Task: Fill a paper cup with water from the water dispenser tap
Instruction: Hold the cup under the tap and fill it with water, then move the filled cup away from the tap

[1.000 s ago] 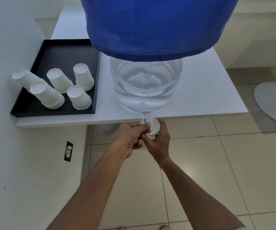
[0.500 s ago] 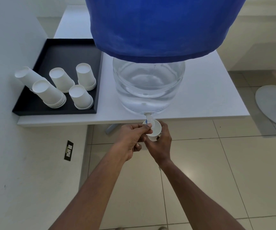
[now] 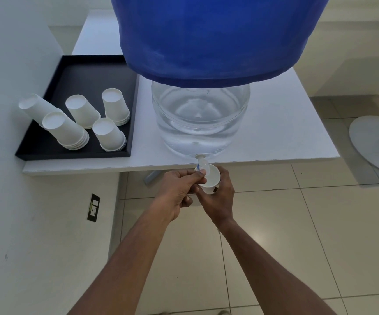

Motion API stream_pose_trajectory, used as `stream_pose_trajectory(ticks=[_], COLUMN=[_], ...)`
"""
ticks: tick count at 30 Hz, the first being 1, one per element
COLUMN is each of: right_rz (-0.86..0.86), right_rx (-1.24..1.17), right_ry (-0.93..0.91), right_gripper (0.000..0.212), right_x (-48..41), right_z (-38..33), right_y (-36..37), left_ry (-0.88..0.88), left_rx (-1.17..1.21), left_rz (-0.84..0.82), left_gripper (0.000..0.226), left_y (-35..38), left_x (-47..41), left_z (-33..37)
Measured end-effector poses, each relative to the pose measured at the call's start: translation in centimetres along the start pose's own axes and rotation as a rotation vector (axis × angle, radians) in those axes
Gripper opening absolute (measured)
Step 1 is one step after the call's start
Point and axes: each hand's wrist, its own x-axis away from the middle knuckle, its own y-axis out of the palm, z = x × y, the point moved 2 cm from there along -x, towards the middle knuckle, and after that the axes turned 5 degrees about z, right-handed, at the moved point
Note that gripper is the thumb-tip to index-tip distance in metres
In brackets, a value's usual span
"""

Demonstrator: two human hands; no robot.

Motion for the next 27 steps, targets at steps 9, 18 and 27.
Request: stream_pose_trajectory(ticks=[9, 18, 27], right_rz=[0.023, 0.061, 0.054], right_rx=[0.055, 0.087, -0.009], right_ry=[0.006, 0.034, 0.009], right_gripper=[0.058, 0.065, 0.060], right_x=[0.3, 1.0, -0.7], right_z=[0.4, 1.1, -4.1], right_y=[-0.8, -4.1, -10.2], left_ry=[0.083, -0.091, -0.155], left_rx=[-0.033, 0.065, 0.276], left_rz=[0.224, 0.252, -0.140], left_gripper=[0.064, 0.065, 0.031], left_y=[-1.4, -0.1, 7.5], left_x=[0.5, -1.1, 1.3], left_z=[-0.1, -5.2, -5.1])
